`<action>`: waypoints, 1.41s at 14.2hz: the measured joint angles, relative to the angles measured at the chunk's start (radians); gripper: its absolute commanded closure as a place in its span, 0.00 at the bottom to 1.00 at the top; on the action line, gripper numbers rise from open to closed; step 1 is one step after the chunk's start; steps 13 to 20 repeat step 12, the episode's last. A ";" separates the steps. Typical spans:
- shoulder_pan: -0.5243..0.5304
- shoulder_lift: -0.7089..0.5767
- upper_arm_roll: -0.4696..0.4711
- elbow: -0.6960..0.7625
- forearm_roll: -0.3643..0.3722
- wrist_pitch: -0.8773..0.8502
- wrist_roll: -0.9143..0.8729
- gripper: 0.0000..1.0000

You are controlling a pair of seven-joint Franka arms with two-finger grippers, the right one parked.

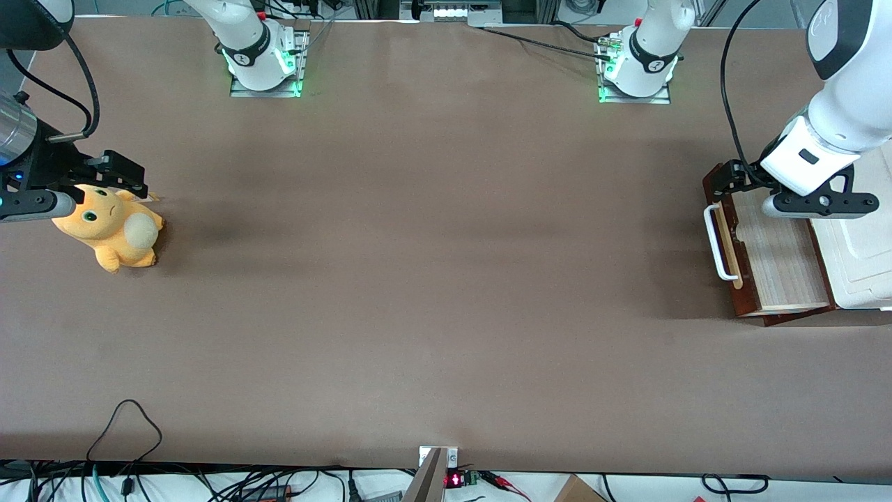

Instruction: Open lower drawer with left arm only

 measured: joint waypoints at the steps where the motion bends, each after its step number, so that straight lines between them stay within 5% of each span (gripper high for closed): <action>1: 0.000 0.000 0.001 0.000 0.000 0.000 0.000 0.00; 20: 0.000 -0.017 0.048 0.004 0.000 -0.005 0.064 0.00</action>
